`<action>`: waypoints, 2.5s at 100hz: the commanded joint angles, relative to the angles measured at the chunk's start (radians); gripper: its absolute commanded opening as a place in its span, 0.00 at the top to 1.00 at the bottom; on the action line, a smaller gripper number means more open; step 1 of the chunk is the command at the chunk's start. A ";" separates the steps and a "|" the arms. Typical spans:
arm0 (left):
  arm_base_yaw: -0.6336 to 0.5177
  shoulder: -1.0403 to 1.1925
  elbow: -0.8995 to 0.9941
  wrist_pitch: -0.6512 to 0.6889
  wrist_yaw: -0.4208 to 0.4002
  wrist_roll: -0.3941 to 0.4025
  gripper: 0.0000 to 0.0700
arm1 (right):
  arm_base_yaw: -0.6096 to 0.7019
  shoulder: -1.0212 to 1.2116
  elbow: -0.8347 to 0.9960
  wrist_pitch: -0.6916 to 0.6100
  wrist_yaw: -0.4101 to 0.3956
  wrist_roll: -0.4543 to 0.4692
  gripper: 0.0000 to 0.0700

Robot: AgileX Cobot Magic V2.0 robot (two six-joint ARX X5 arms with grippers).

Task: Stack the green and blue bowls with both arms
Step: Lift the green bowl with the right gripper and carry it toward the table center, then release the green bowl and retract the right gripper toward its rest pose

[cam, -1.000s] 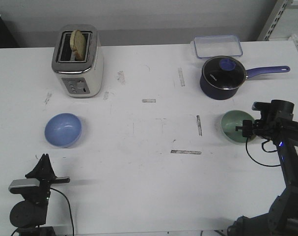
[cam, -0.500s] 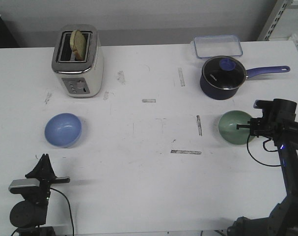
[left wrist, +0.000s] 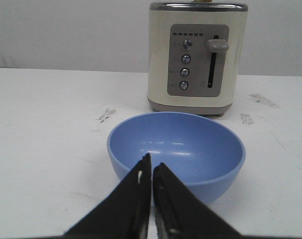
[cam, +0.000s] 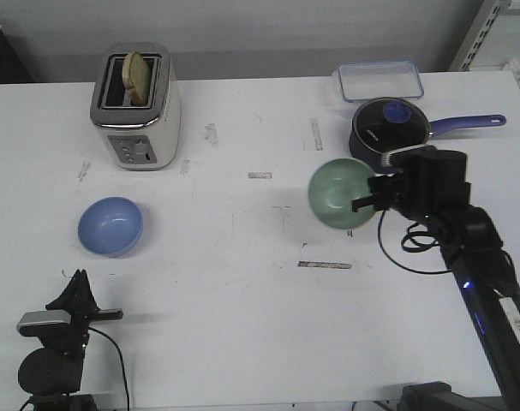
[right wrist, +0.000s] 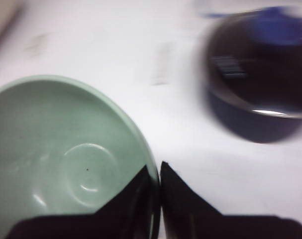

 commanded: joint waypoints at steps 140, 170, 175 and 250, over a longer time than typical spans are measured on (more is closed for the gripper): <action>0.001 -0.002 -0.020 -0.005 -0.002 0.001 1.00 | 0.455 0.409 0.028 -0.065 -0.006 -0.071 0.38; 0.001 -0.002 -0.020 -0.004 -0.002 0.001 1.00 | 0.424 0.307 0.086 -0.064 -0.002 -0.071 0.39; 0.001 -0.002 -0.020 -0.005 -0.002 0.001 1.00 | 0.407 0.277 0.092 -0.056 -0.002 -0.070 0.42; 0.001 -0.002 -0.018 0.013 -0.003 -0.003 1.00 | -0.090 -0.298 -0.360 0.108 0.189 -0.061 1.00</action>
